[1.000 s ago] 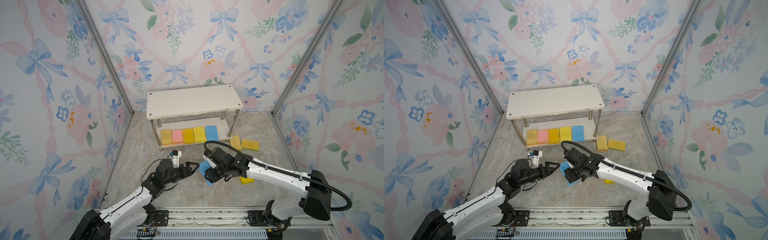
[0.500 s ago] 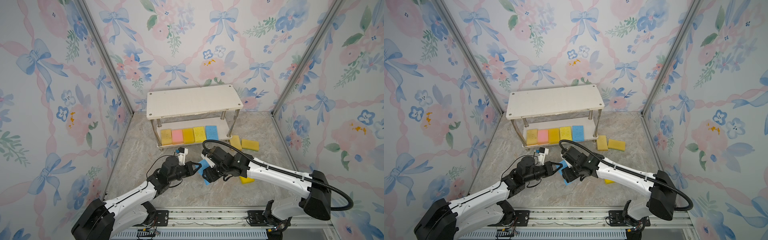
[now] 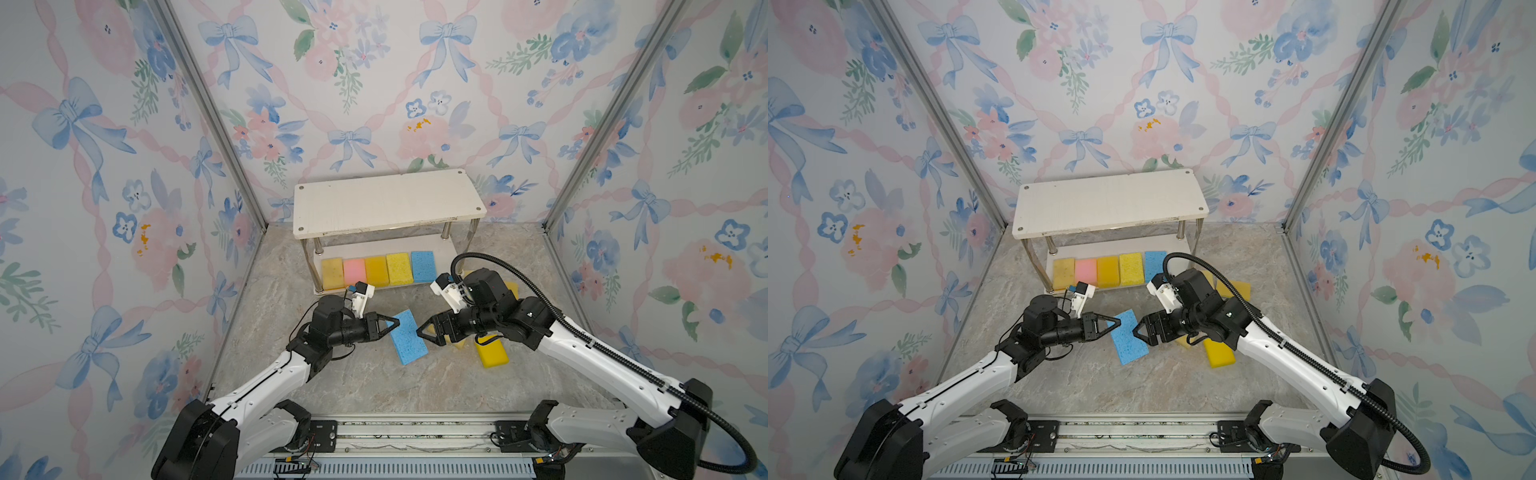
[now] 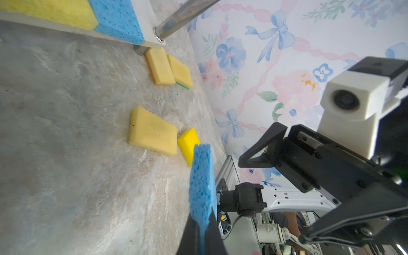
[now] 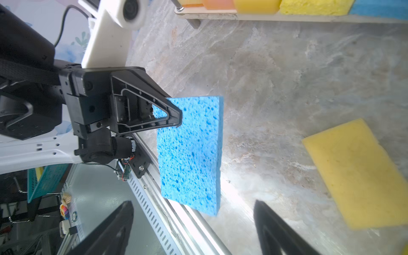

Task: Place and organize the cleaning sponges onto the shelf
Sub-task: 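Carry the blue sponge toward the shelf with the right gripper while the left approaches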

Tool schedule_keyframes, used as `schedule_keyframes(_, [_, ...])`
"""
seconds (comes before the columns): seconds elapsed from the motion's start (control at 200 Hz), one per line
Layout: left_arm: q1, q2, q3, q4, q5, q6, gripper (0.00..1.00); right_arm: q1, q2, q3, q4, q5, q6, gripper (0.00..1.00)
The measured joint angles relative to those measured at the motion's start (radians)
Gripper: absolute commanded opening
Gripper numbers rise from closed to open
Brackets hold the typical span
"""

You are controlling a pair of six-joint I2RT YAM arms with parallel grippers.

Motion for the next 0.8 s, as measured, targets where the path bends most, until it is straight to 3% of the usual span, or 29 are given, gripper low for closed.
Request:
schedule_keyframes(0.21, [0.0, -0.071, 0.002, 0.028, 0.101, -0.002, 0.0, -0.02, 0.0, -0.02, 0.081, -0.136, 0.026, 0.75])
schedule_keyframes(0.53, [0.002, -0.098, 0.002, 0.081, 0.14, -0.033, 0.0, -0.02, 0.025, -0.04, 0.198, -0.232, 0.101, 0.24])
schedule_keyframes(0.67, [0.003, -0.098, 0.002, 0.095, 0.139, -0.046, 0.0, -0.02, 0.027, -0.047, 0.227, -0.235, 0.13, 0.09])
schedule_keyframes(0.695, [0.004, -0.098, 0.002, 0.098, 0.139, -0.048, 0.1, -0.02, 0.027, -0.048, 0.233, -0.235, 0.133, 0.07])
schedule_keyframes(0.76, [0.006, -0.099, 0.002, 0.107, 0.137, -0.052, 0.58, -0.02, 0.027, -0.048, 0.246, -0.233, 0.15, 0.01])
schedule_keyframes(0.8, [0.007, -0.101, 0.002, 0.107, 0.135, -0.06, 0.71, -0.021, 0.027, -0.048, 0.254, -0.227, 0.162, 0.0])
